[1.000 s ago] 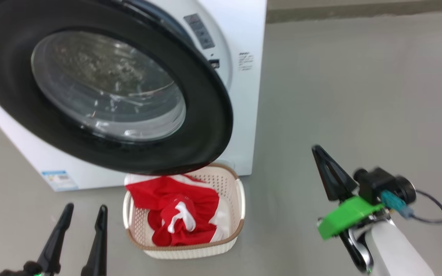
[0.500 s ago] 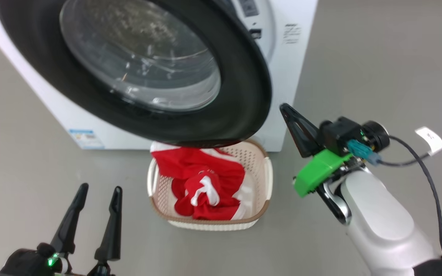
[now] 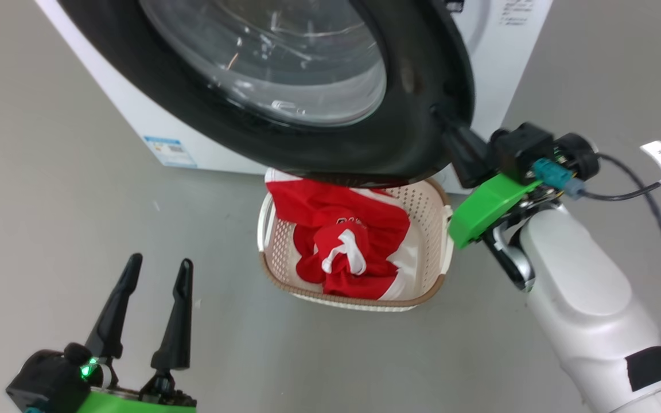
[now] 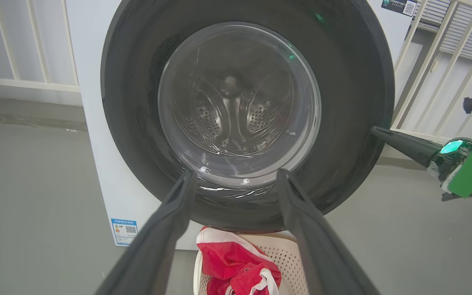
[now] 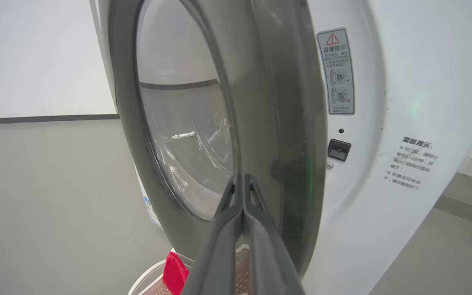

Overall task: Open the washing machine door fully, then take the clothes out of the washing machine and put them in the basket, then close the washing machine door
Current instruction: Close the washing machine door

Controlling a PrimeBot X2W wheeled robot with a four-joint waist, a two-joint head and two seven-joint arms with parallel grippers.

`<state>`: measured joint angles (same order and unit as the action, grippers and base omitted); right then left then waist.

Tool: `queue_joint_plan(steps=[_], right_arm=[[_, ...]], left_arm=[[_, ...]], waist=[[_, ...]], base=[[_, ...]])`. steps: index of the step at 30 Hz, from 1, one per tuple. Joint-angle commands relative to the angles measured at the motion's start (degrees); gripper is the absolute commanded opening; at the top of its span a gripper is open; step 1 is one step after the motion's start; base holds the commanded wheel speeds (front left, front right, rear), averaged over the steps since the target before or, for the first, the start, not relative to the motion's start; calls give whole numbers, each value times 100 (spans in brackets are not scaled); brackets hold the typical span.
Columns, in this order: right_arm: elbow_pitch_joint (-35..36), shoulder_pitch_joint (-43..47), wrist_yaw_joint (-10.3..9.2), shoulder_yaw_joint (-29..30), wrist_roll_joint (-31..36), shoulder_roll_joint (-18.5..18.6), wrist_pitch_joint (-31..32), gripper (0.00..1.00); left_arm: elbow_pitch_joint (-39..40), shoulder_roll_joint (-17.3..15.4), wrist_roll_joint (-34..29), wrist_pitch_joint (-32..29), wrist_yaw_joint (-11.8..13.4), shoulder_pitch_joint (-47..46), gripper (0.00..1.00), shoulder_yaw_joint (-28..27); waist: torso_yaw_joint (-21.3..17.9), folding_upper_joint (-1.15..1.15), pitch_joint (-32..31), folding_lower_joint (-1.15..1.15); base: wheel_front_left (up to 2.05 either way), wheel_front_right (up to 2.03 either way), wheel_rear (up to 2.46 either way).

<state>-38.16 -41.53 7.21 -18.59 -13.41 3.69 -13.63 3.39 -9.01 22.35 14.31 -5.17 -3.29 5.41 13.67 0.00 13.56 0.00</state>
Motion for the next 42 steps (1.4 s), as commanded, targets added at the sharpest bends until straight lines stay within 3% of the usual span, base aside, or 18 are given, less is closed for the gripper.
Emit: queue_joint_plan(steps=[1,19,32,42], right_arm=[[112,-150,28,86,114,-81,-56,0],[-70,-1322,28,487,561,-81,112,0],[-1012,-2463,28,768,722,-81,77,0],[-1440,-2660,28,496,331,-81,-84,0]], left_arm=[[126,-29,-54,67,-69,-210,100,-207],[186,201,-102,68,-191,-500,100,-292],[128,283,-97,69,-226,-733,100,-246],[70,242,-166,69,-230,-790,100,-255]], waist=[[132,0,176,0],[141,0,754,0],[194,0,1141,0],[95,0,1089,0]], base=[[0,0,0],[0,0,0],[0,0,0],[0,0,0]])
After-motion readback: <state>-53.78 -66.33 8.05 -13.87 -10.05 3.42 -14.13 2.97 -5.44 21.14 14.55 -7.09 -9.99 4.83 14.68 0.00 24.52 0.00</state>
